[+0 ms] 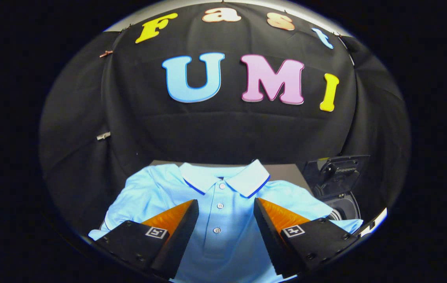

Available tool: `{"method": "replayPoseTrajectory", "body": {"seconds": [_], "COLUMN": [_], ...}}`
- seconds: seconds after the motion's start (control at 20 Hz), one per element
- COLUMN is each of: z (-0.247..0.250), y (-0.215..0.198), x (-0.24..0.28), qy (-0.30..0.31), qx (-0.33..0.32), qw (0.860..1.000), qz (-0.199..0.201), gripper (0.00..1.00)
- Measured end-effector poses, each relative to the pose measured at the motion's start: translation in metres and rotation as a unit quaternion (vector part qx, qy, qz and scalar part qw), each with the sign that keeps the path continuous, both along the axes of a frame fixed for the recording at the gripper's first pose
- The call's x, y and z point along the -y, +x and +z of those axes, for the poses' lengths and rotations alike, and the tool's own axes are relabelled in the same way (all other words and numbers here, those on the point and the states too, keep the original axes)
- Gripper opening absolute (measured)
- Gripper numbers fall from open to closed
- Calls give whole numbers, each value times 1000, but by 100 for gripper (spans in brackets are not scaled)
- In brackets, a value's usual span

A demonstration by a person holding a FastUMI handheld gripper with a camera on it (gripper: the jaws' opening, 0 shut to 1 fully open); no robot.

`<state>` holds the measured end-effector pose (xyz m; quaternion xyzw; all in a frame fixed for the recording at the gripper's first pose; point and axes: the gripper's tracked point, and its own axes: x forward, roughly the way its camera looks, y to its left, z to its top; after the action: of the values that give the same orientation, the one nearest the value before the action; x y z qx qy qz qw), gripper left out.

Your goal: Put the clothes into the washing machine and then close the washing machine lid.

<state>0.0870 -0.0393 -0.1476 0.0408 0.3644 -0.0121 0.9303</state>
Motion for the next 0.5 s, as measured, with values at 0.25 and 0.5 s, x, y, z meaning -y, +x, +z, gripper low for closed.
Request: {"method": "replayPoseTrajectory", "body": {"seconds": [0.25, 0.5], "z": [-20, -26], "y": [-6, -5], "x": [1, 5], "qy": [-4, -3], "qx": [-84, -129], "qw": [996, 991], "qz": [22, 28], "gripper": [93, 76]}}
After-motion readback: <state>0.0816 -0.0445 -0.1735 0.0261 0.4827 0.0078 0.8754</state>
